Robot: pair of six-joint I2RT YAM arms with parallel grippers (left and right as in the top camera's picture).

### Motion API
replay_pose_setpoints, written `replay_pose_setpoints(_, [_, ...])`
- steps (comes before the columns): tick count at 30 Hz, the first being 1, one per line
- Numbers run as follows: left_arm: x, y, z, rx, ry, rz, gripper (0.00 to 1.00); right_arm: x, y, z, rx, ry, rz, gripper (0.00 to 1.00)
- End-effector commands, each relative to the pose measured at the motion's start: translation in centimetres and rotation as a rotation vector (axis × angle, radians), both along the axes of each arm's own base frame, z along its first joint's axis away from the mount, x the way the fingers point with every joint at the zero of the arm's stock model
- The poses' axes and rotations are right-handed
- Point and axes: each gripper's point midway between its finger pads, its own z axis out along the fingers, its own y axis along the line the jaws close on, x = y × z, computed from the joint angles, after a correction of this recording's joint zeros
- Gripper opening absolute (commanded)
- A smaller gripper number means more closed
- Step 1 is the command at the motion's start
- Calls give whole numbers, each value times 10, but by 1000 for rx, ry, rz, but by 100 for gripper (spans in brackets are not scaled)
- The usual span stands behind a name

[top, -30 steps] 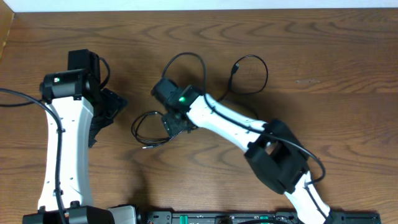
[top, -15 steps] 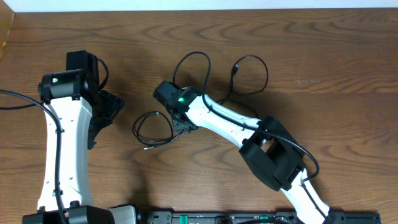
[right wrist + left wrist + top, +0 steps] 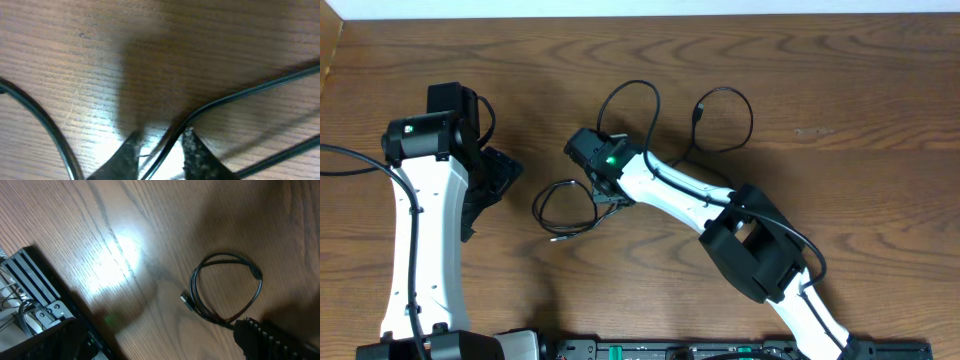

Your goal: Untangle cables

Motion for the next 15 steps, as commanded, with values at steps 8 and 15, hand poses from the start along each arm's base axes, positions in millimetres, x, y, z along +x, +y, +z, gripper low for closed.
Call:
replay_pose_setpoints(8, [-4, -1, -2, -7, 20, -13, 99, 3, -8, -11, 36, 87, -24, 1])
replay_pose_setpoints(15, [-3, -1, -2, -7, 18, -12, 99, 32, -8, 108, 218, -99, 15, 1])
